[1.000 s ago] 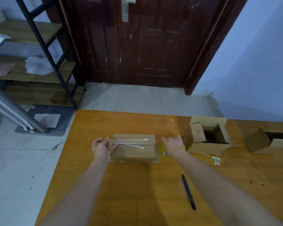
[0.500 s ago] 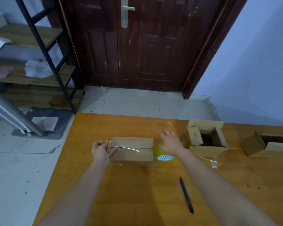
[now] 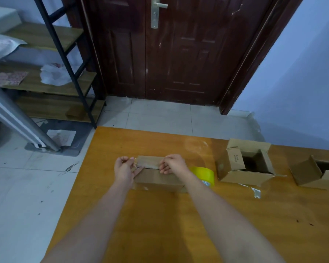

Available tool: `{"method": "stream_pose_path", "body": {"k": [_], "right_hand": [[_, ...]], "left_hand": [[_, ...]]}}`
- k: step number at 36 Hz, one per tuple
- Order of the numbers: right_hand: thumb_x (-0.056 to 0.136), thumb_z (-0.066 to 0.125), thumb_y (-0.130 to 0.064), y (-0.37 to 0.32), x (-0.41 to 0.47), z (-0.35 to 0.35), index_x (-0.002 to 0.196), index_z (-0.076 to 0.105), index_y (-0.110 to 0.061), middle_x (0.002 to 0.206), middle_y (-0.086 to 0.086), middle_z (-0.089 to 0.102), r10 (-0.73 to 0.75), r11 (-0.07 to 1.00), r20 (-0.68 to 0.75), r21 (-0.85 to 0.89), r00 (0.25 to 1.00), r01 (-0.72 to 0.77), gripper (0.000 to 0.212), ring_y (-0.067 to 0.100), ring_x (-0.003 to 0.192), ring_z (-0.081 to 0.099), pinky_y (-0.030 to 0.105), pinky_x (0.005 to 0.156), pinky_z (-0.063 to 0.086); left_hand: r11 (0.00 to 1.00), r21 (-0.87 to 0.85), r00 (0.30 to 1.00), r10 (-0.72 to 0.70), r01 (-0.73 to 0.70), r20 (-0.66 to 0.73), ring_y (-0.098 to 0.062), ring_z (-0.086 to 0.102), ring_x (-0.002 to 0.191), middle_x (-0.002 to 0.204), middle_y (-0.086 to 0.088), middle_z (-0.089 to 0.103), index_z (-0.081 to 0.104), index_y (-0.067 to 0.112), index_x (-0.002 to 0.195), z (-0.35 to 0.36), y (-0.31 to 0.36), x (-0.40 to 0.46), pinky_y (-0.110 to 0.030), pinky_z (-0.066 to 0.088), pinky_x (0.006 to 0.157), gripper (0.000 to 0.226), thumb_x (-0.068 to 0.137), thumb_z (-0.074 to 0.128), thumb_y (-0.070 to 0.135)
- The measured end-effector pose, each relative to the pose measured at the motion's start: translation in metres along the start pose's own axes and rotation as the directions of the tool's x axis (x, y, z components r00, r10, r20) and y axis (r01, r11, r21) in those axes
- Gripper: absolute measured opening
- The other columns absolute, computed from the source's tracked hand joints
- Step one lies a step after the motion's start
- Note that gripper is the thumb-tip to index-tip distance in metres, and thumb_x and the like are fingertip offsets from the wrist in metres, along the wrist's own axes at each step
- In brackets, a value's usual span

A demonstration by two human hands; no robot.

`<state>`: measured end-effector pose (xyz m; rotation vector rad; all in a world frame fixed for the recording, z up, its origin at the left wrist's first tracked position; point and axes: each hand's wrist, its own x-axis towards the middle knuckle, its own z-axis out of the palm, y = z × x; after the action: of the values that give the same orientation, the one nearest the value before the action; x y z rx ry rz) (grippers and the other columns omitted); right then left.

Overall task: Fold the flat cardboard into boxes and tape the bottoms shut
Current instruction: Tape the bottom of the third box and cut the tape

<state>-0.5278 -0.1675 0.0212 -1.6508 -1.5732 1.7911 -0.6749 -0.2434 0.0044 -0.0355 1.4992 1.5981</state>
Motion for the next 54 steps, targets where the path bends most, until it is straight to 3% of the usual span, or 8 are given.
{"method": "stream_pose_path", "body": {"k": [6,12,15,21,31,44,48,54], "right_hand": [[0.093,0.046,-0.004,0.012,0.003,0.005,0.074,0.063,-0.006,0.063,0.007,0.063,-0.05,0.999,-0.058,0.011,0.997,0.051,0.025,0.012,0.048,0.06,0.018,0.049,0.048],[0.093,0.058,-0.014,0.019,0.006,0.009,0.071,0.058,-0.019,0.064,-0.002,0.064,-0.138,0.978,-0.039,-0.166,0.99,0.13,0.023,0.011,0.059,0.061,0.021,0.06,0.05],[0.087,0.067,-0.024,0.02,0.007,0.013,0.07,0.058,-0.024,0.063,-0.004,0.065,-0.146,0.955,-0.041,-0.267,0.988,0.13,0.02,0.012,0.062,0.062,0.031,0.068,0.052],[0.088,0.066,-0.032,0.011,0.002,0.018,0.07,0.054,-0.029,0.062,-0.011,0.061,-0.145,0.91,-0.073,-0.402,0.987,0.104,0.022,0.009,0.067,0.062,0.021,0.059,0.043],[0.083,0.07,-0.04,-0.001,0.0,0.033,0.072,0.052,-0.028,0.096,-0.003,0.069,-0.107,0.816,-0.136,-0.577,0.985,0.009,0.024,0.017,0.092,0.062,0.027,0.067,0.044],[0.083,0.07,-0.04,-0.004,0.004,0.035,0.077,0.052,-0.026,0.084,-0.008,0.059,-0.094,0.778,-0.139,-0.628,0.986,-0.015,0.024,0.013,0.081,0.054,0.027,0.056,0.037],[0.082,0.07,-0.04,-0.004,0.003,0.035,0.066,0.044,-0.027,0.083,-0.009,0.058,-0.092,0.782,-0.153,-0.623,0.984,-0.024,0.033,0.013,0.081,0.053,0.026,0.056,0.035],[0.083,0.071,-0.039,-0.003,0.003,0.037,0.071,0.048,-0.027,0.085,-0.008,0.059,-0.099,0.784,-0.162,-0.62,0.982,-0.023,0.028,0.013,0.081,0.053,0.027,0.061,0.039]], "left_hand": [[0.994,0.106,0.999,0.025,-0.03,0.048,-0.013,0.043,0.067,0.079,-0.004,0.041,0.038,0.012,0.076,0.001,0.005,0.003,-0.046,0.058,0.065,0.026,0.094,0.047,-0.005],[0.96,0.259,0.994,0.098,-0.109,0.056,-0.015,0.046,0.068,0.079,-0.005,0.045,0.038,0.013,0.075,-0.007,0.009,0.003,-0.028,0.059,0.052,0.028,0.092,0.051,-0.005],[0.962,0.253,0.994,0.089,-0.101,0.058,-0.016,0.047,0.066,0.076,-0.006,0.045,0.037,0.011,0.075,-0.016,0.008,0.004,-0.03,0.059,0.054,0.029,0.091,0.053,-0.007],[0.938,0.323,0.992,0.101,-0.122,0.08,-0.014,0.049,0.068,0.077,-0.004,0.041,0.035,0.013,0.076,-0.02,0.009,0.008,-0.031,0.06,0.055,0.031,0.089,0.057,-0.005],[0.867,0.47,0.986,0.163,-0.163,0.041,-0.018,0.048,0.058,0.07,-0.005,0.042,0.037,0.006,0.095,-0.032,0.002,0.016,-0.034,0.048,0.057,0.024,0.089,0.058,-0.003],[0.902,0.432,0.999,0.027,-0.008,-0.036,-0.026,0.053,0.076,0.081,-0.009,0.049,0.039,0.013,0.08,-0.034,-0.011,0.036,-0.036,0.051,0.064,0.028,0.088,0.062,0.001],[0.894,0.431,0.991,-0.086,0.124,-0.106,-0.028,0.054,0.087,0.095,-0.013,0.054,0.039,0.014,0.077,-0.029,-0.013,0.039,-0.038,0.049,0.071,0.027,0.089,0.062,0.006],[0.873,0.448,0.981,-0.154,0.193,-0.122,-0.027,0.051,0.092,0.096,-0.009,0.055,0.045,0.012,0.099,-0.022,-0.02,0.043,-0.041,0.044,0.079,0.014,0.093,0.057,0.014]]}}
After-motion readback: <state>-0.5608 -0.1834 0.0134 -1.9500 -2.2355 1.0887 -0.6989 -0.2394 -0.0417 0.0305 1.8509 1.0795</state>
